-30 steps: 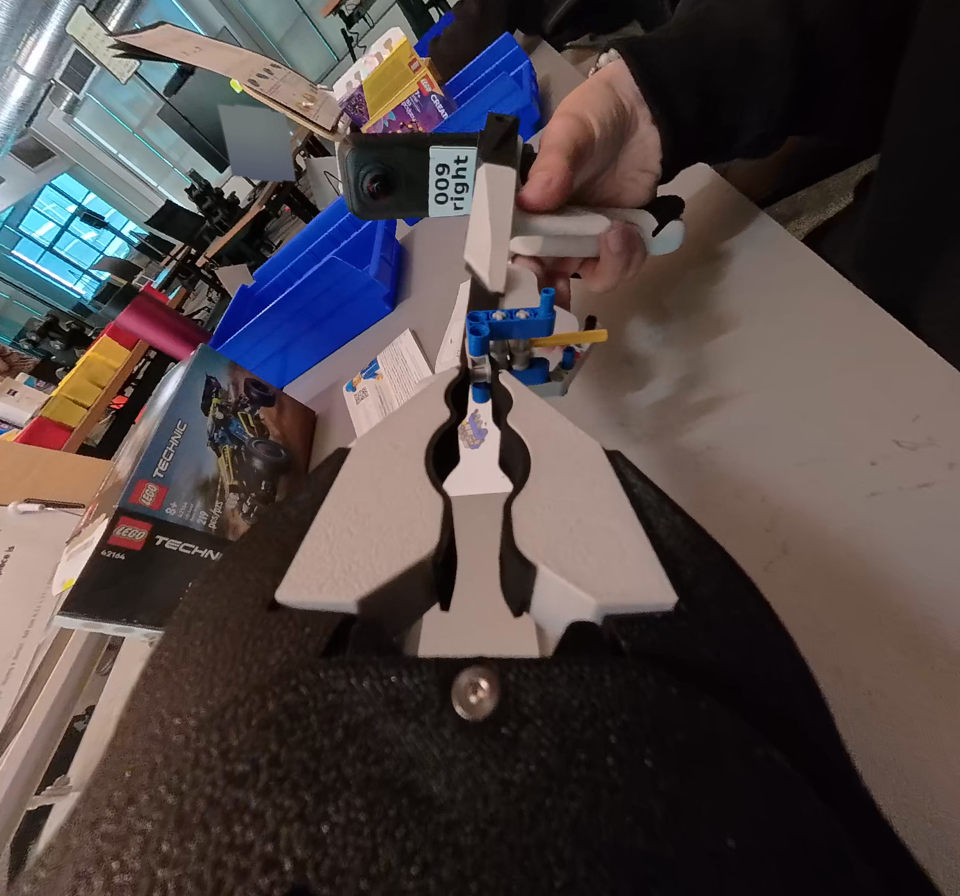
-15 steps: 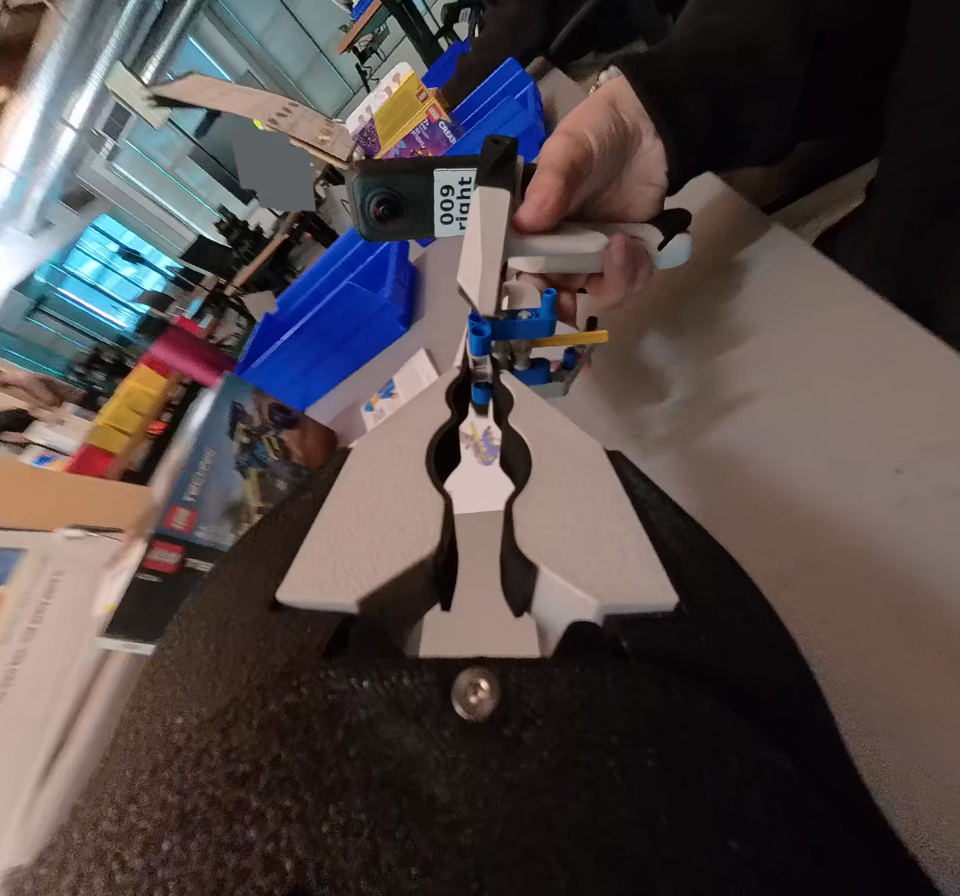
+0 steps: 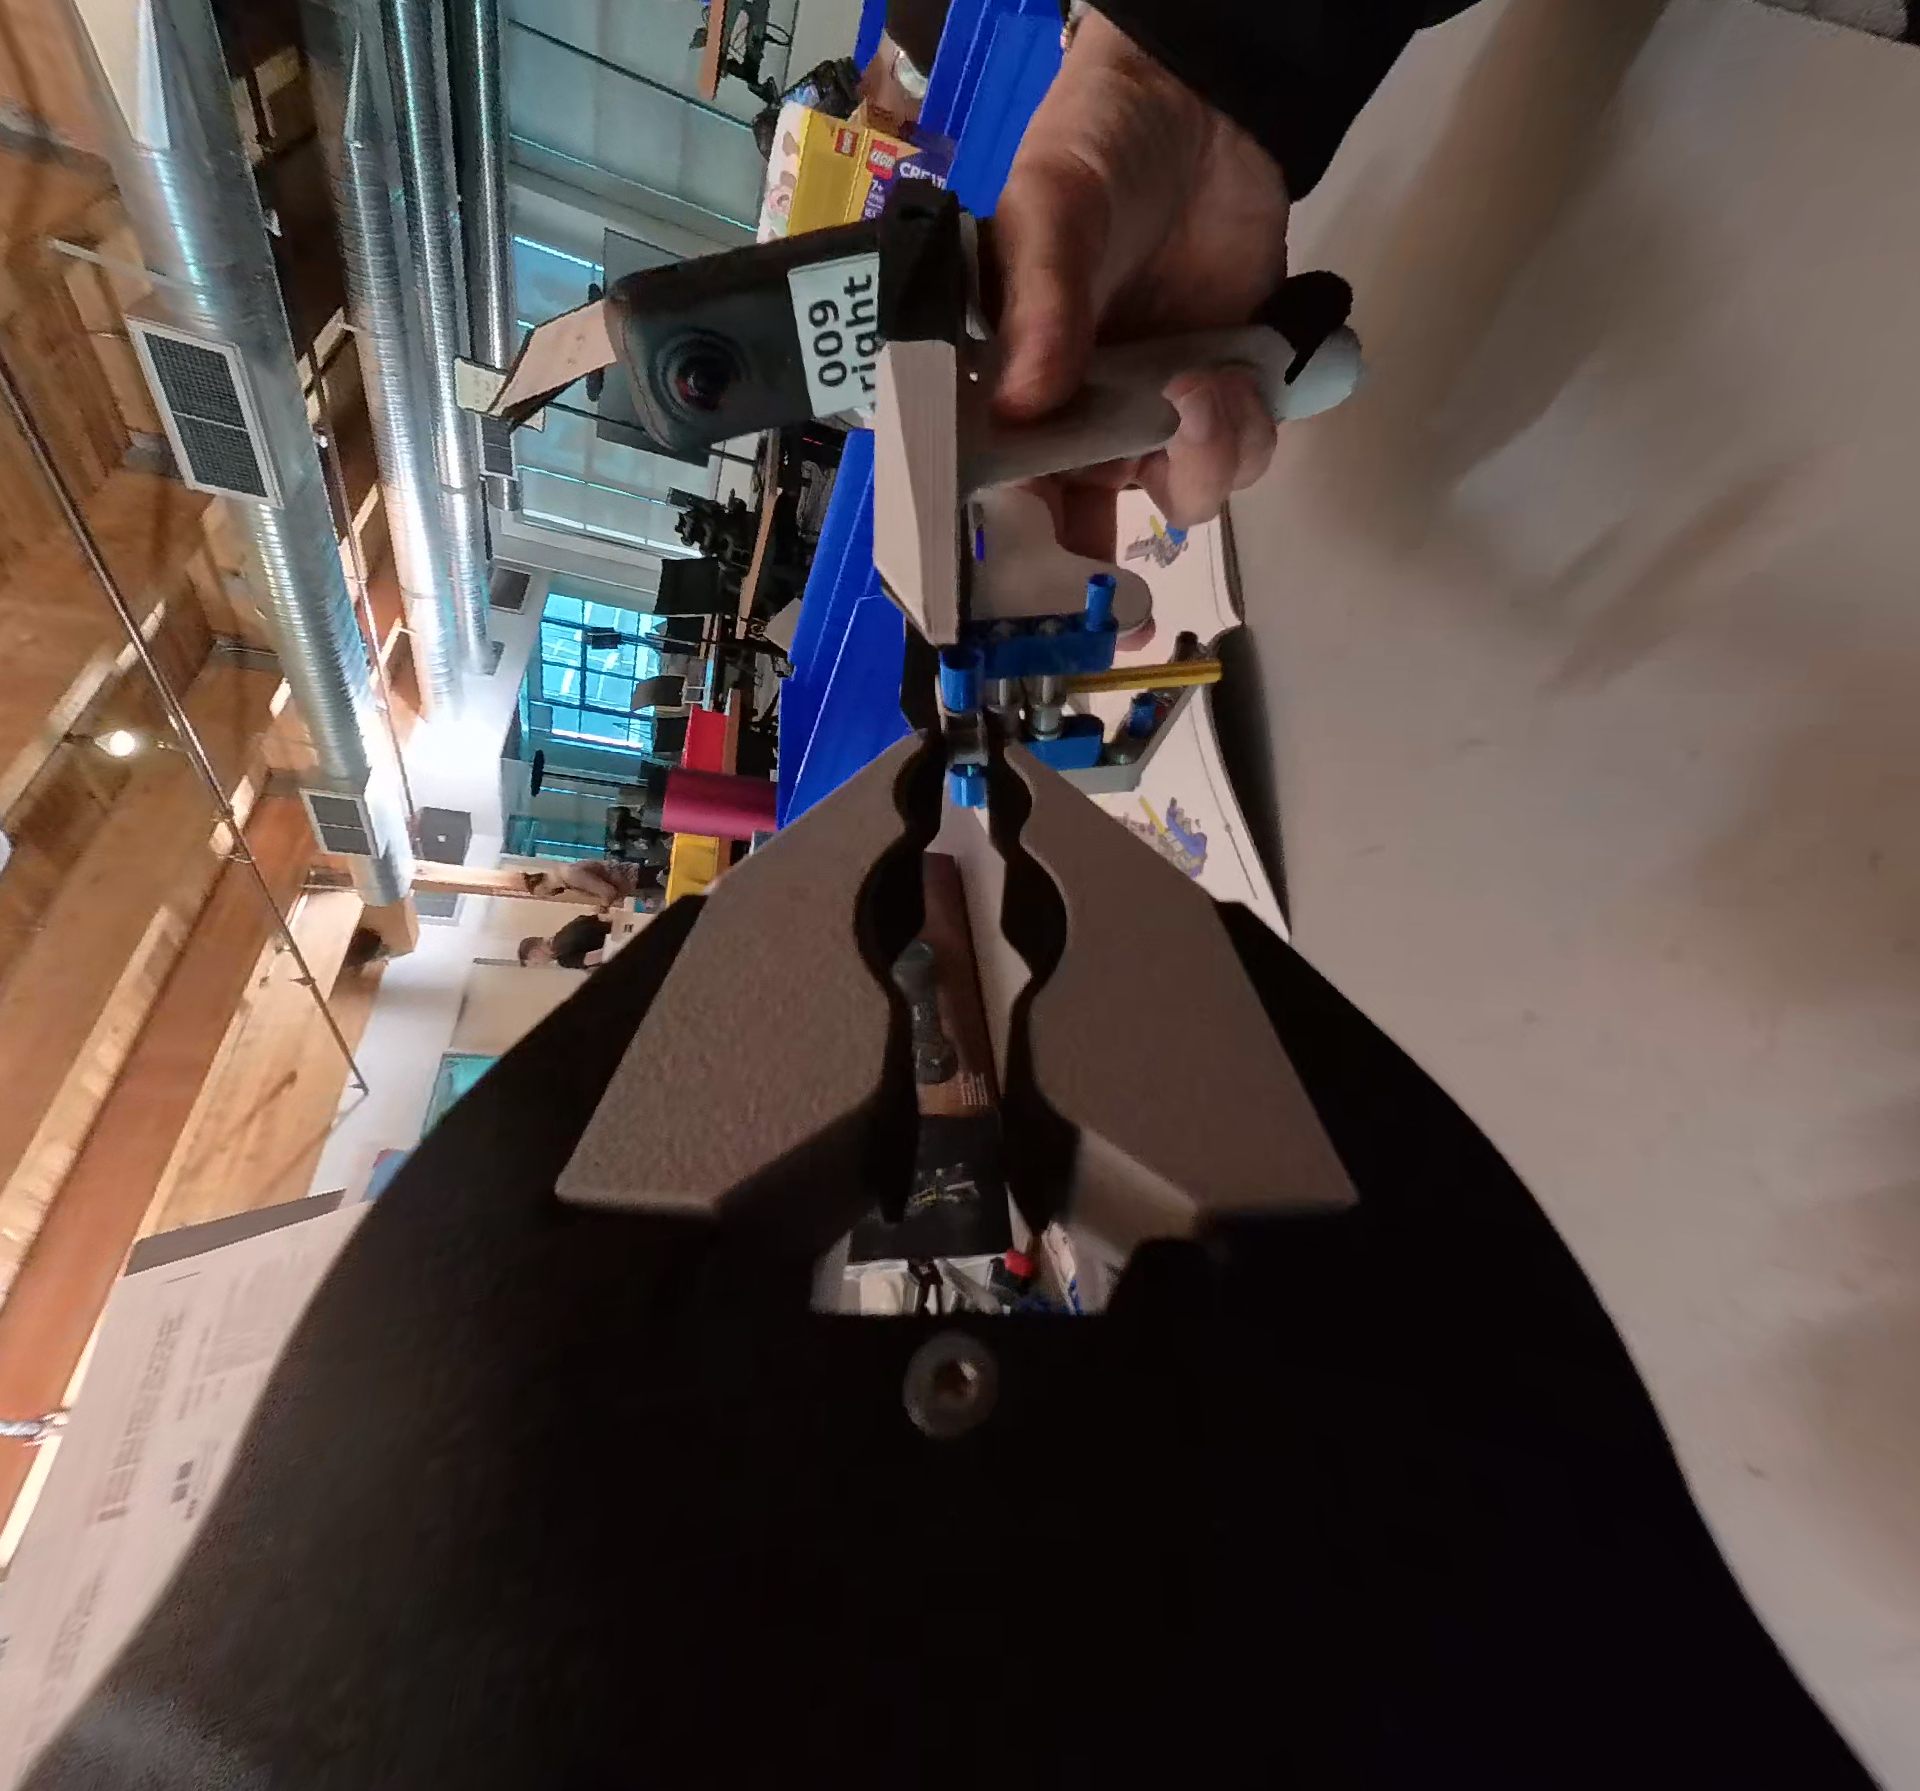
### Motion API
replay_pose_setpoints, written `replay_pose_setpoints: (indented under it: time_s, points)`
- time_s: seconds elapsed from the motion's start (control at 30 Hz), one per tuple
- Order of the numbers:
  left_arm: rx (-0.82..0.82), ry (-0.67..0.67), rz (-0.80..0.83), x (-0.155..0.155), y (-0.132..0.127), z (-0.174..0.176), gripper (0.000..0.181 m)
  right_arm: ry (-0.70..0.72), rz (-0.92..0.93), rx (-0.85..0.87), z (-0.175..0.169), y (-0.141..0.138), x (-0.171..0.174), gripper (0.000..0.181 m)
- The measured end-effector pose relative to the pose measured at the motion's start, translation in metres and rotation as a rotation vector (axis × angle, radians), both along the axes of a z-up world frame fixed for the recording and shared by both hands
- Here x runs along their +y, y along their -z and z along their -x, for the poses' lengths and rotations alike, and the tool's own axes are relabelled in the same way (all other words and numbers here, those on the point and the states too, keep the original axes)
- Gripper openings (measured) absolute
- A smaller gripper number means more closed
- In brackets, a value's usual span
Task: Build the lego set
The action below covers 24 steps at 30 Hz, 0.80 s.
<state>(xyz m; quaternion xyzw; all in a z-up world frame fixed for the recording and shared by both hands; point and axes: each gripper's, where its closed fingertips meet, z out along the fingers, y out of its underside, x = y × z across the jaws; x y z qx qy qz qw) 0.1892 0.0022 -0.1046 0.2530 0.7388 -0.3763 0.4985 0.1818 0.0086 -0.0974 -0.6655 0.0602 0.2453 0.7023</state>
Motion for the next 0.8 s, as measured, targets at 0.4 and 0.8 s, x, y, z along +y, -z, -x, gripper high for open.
replay_pose_setpoints:
  time_s: [0.4, 0.8]
  points:
    - [-0.093, -0.041, -0.063, -0.0019, -0.0013, 0.0019, 0.004, 0.068, 0.018, -0.098, 0.003, -0.0007, -0.0008, 0.03]
    - [-0.211, -0.044, -0.13, -0.0025, -0.0086, 0.004, 0.003, 0.089, 0.014, -0.147, 0.0061, -0.0071, -0.0016, 0.03]
